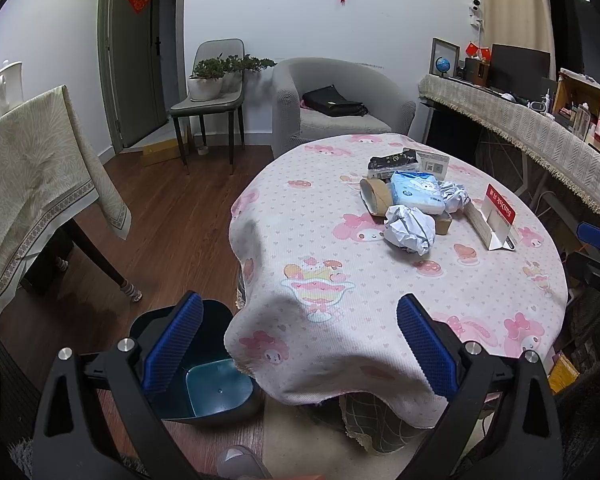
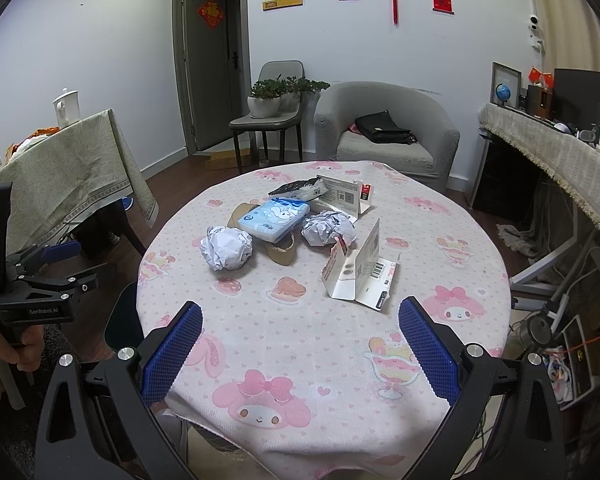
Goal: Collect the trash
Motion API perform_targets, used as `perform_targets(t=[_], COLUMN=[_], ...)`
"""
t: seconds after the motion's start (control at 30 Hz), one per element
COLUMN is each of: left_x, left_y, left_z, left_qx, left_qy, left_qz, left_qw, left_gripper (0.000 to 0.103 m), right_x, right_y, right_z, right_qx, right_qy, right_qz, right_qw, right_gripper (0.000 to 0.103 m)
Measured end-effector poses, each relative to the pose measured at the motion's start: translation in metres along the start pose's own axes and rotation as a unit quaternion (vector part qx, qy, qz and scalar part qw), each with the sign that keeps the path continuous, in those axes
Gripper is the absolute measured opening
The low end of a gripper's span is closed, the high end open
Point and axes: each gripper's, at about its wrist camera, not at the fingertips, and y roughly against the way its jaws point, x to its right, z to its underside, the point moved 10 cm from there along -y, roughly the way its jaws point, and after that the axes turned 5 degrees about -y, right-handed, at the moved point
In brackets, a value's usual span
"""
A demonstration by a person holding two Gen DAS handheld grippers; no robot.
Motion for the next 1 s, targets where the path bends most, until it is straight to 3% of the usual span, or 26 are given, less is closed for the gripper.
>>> perform_targets(t=[1.0], left_x=[0.0008], left_y=[-0.0021], left_z=[0.0020], left_qx=[-0.003], left_qy=[0.001], left_qz=[0.003], left_qw=[1.0000], left_gripper=[0.099], right_x=[0.0002], right_y=[-0.0007], right_z=[0.0001], right_qx=[0.000], right_qy=[0.002], right_qz=[0.000], right_qw=[1.000], right_gripper=[0.100])
